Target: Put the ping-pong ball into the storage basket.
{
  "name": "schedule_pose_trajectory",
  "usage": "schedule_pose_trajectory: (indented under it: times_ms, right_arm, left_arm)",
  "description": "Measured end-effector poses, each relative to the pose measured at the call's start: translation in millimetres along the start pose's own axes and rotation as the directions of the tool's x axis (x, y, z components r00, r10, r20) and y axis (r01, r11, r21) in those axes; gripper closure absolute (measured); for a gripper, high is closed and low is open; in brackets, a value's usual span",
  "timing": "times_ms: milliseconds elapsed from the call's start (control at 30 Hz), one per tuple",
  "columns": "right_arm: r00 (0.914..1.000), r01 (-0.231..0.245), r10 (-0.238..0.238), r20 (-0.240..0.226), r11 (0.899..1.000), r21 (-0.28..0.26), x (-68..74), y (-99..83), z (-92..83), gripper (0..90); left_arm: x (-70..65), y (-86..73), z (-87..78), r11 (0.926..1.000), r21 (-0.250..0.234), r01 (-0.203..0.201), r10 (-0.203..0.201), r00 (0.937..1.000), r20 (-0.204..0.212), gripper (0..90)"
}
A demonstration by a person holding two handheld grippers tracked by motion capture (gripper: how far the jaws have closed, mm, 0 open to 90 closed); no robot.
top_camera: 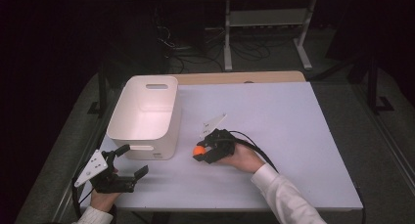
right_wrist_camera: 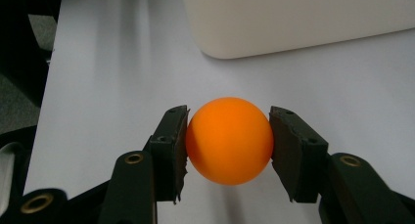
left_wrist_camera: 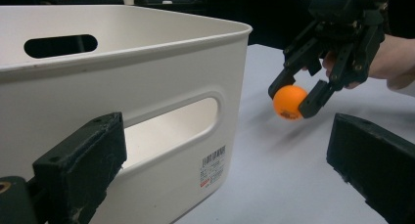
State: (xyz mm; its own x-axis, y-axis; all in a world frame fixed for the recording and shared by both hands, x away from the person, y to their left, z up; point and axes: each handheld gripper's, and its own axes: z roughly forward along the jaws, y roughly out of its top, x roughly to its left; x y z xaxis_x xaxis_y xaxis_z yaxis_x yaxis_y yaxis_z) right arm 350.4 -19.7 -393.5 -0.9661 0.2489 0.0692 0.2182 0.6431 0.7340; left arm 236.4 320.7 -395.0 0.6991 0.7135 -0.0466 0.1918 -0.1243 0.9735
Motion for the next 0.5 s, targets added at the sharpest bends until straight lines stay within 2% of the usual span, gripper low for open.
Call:
schedule_pose_trajectory:
  times_ms: [67, 200, 267, 500]
  right_arm:
    - [0.9993, -0.037, 0.037, -0.001, 0.999, -0.008, 0.0, 0.8, -6.4, 49.2]
    - [0.9983, -0.057, 0.057, 0.007, 0.998, -0.02, -4.1, 1.6, -17.3, 49.3]
    - [0.9982, -0.058, 0.058, 0.014, 0.998, -0.02, -5.7, 2.8, -21.8, 49.3]
    - [0.9981, -0.056, 0.057, 0.022, 0.998, -0.025, -8.5, 13.6, -38.9, 49.4]
  left_arm:
    - [0.3, 0.1, -0.2, 1.0, 0.002, -0.001, 0.001, 1.0, -0.001, 0.9]
    - [0.5, 0.0, 0.6, 1.0, 0.004, -0.003, 0.003, 1.0, 0.001, 0.9]
    - [1.4, 0.3, 0.5, 0.9999, 0.007, -0.014, 0.014, 0.9999, 0.001, 0.9]
    - [0.9, 0.2, 0.7, 1.0, 0.002, -0.007, 0.007, 1.0, 0.0, 0.9]
